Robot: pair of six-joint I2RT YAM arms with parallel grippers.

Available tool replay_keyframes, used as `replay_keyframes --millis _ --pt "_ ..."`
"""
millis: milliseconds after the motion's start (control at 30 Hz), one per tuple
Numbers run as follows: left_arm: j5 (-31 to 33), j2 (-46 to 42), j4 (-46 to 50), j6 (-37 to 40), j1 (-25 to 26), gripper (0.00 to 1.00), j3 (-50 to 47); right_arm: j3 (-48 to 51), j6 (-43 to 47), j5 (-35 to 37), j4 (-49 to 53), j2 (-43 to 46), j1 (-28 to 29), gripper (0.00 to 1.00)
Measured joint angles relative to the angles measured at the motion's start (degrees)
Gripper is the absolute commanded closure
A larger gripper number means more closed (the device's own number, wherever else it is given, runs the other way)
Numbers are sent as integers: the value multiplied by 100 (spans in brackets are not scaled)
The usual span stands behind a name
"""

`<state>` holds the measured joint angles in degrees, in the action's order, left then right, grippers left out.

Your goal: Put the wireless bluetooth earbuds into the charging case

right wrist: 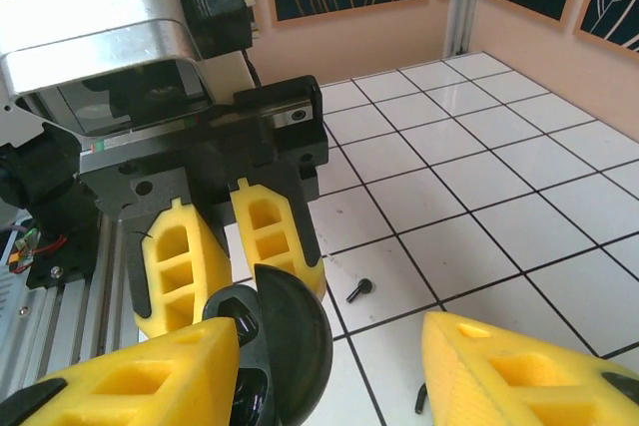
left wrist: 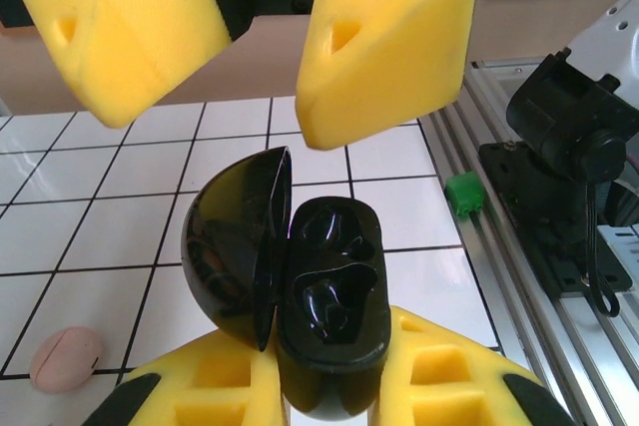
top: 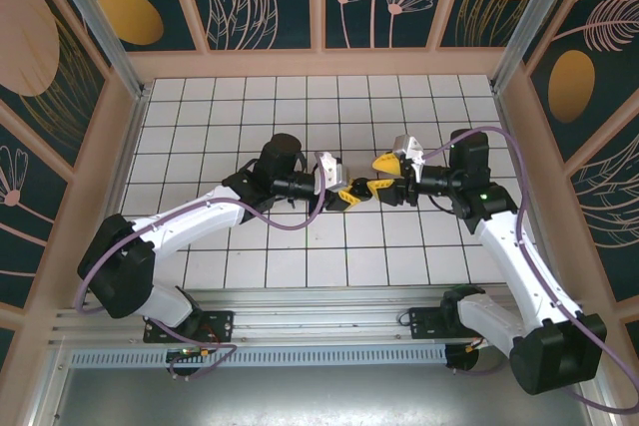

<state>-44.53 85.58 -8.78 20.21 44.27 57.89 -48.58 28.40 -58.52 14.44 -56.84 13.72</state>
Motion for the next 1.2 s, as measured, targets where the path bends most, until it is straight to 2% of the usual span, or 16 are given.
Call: replay_keyframes --millis 267,500,867,1000,1200 --pt "-7 0 -37 -2 0 83 0 0 -11 74 0 -76 4 46" --pt "7 0 -48 -42 -2 83 0 0 -289 444 -68 -74 31 46" --pt "17 0 -264 -136 -11 83 -39 0 -566 446 -188 4 31 46" --pt "-7 0 -686 -442 -96 83 -282 -17 -839 540 -225 118 31 45" --pt "2 42 -1440 -1163 -455 84 -831 -297 -1532 1233 -94 122 31 46"
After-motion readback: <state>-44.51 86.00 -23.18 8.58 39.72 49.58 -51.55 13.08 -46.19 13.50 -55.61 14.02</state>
